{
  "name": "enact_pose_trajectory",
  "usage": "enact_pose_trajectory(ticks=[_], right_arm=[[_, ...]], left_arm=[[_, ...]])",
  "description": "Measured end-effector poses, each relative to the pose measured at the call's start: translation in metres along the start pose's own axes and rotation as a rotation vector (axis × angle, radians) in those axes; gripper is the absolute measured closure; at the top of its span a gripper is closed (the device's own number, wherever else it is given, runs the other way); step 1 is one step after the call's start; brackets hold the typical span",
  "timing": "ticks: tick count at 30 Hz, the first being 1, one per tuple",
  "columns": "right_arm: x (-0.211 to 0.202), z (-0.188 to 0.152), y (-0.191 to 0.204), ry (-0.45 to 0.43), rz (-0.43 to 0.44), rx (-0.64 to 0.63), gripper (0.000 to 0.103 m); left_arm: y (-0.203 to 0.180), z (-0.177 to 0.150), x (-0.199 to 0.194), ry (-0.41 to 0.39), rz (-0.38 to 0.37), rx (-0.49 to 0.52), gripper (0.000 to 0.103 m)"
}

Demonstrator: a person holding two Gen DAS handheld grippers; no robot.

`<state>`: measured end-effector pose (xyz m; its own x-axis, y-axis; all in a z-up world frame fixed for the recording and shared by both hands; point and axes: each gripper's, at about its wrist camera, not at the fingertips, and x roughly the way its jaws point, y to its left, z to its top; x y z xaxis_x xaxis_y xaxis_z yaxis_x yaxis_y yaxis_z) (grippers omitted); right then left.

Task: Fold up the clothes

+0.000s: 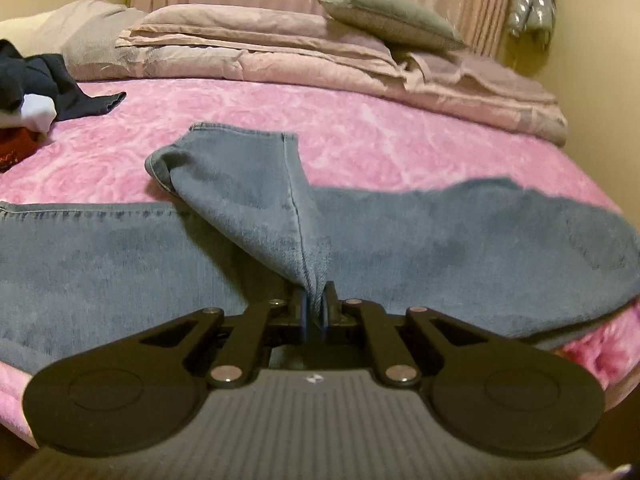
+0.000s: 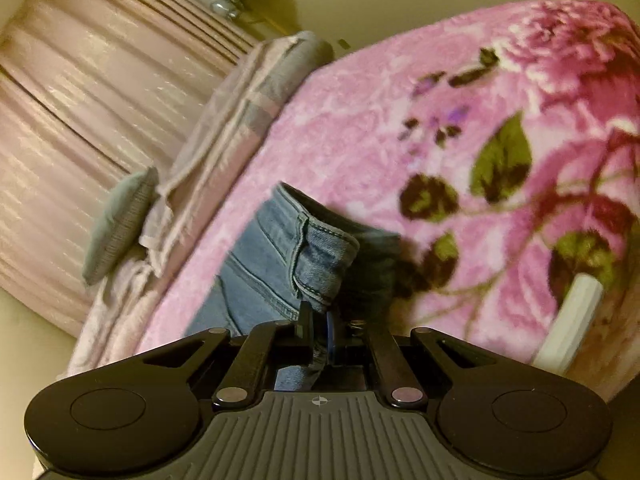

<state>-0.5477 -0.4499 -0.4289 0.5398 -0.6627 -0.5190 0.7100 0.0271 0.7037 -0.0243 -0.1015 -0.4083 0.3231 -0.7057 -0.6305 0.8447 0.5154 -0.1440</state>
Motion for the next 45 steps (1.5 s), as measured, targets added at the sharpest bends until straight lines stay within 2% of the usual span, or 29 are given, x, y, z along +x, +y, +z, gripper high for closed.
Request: enact_pose_trajectory(ticks=[3,6,8,9,10,11,12,13,14,16,18,20,23,27,30,32,34,35,36,38,40,43,45], right_arm=[[-0.004,-0.005,-0.002,-0.018,-0.005,0.016,0.099],[0.0,-0.006,0.005,-0.015,-0.046,-0.034,0.099],[0.006,-0.009,0.009,-0.003,-0.091,-0.079,0.098],[0.008,-0.012,0.015,0.001,-0.112,-0.124,0.093],[0.008,-0.013,0.023,0.001,-0.149,-0.172,0.075],[0.007,-0.015,0.031,0.0,-0.19,-0.219,0.053],[0.005,-0.016,0.042,-0.014,-0.282,-0.282,0.006],[0.0,-0.019,0.052,-0.055,-0.331,-0.353,0.004],[-0.006,-0.021,0.06,-0.082,-0.338,-0.421,0.004],[-0.015,-0.022,0.072,-0.112,-0.34,-0.477,0.004],[-0.015,-0.019,0.078,-0.115,-0.289,-0.442,0.004],[-0.014,-0.015,0.084,-0.115,-0.234,-0.4,0.004],[0.005,-0.012,0.094,-0.104,-0.233,-0.374,0.004],[0.032,-0.004,0.112,-0.095,-0.204,-0.378,0.004],[0.048,0.002,0.12,-0.079,-0.183,-0.378,0.004],[0.057,0.005,0.123,-0.072,-0.18,-0.376,0.004],[0.062,0.008,0.123,-0.066,-0.178,-0.365,0.004],[0.064,0.009,0.122,-0.063,-0.176,-0.357,0.004],[0.066,0.011,0.121,-0.061,-0.174,-0.347,0.004],[0.065,0.01,0.117,-0.057,-0.166,-0.33,0.004],[0.064,0.008,0.115,-0.054,-0.161,-0.314,0.004],[0.06,0.0,0.118,-0.04,-0.145,-0.296,0.004],[0.056,-0.009,0.124,-0.023,-0.115,-0.293,0.004]], left_arm=[[0.0,-0.005,-0.003,-0.007,0.0,-0.001,0.097],[0.001,-0.009,0.005,0.019,0.005,0.016,0.096],[0.001,-0.013,0.015,0.052,0.019,0.036,0.091],[0.001,-0.016,0.018,0.061,0.026,0.041,0.09],[0.0,-0.014,0.016,0.058,0.032,0.046,0.088],[-0.001,-0.012,0.014,0.072,0.044,0.062,0.082],[-0.001,-0.008,0.01,0.09,0.06,0.083,0.073],[0.001,-0.002,0.004,0.103,0.062,0.104,0.071],[0.005,0.002,-0.003,0.108,0.051,0.112,0.07],[0.015,0.012,-0.017,0.111,0.045,0.118,0.07],[0.023,0.029,-0.017,0.107,0.064,0.122,0.062],[0.028,0.049,-0.007,0.103,0.093,0.129,0.058],[0.034,0.08,0.009,0.097,0.135,0.142,0.055],[0.006,0.121,0.072,0.116,0.13,0.19,0.053],[-0.023,0.143,0.131,0.172,0.125,0.243,0.053],[-0.036,0.148,0.175,0.246,0.149,0.27,0.053],[-0.039,0.144,0.208,0.31,0.203,0.298,0.06],[-0.036,0.143,0.217,0.315,0.218,0.295,0.067],[-0.03,0.144,0.217,0.292,0.207,0.266,0.094],[-0.017,0.149,0.208,0.267,0.187,0.207,0.095],[0.001,0.153,0.182,0.18,0.173,0.157,0.095],[0.049,0.154,0.111,0.039,0.187,0.064,0.096],[0.09,0.148,0.056,-0.044,0.199,-0.038,0.096]])
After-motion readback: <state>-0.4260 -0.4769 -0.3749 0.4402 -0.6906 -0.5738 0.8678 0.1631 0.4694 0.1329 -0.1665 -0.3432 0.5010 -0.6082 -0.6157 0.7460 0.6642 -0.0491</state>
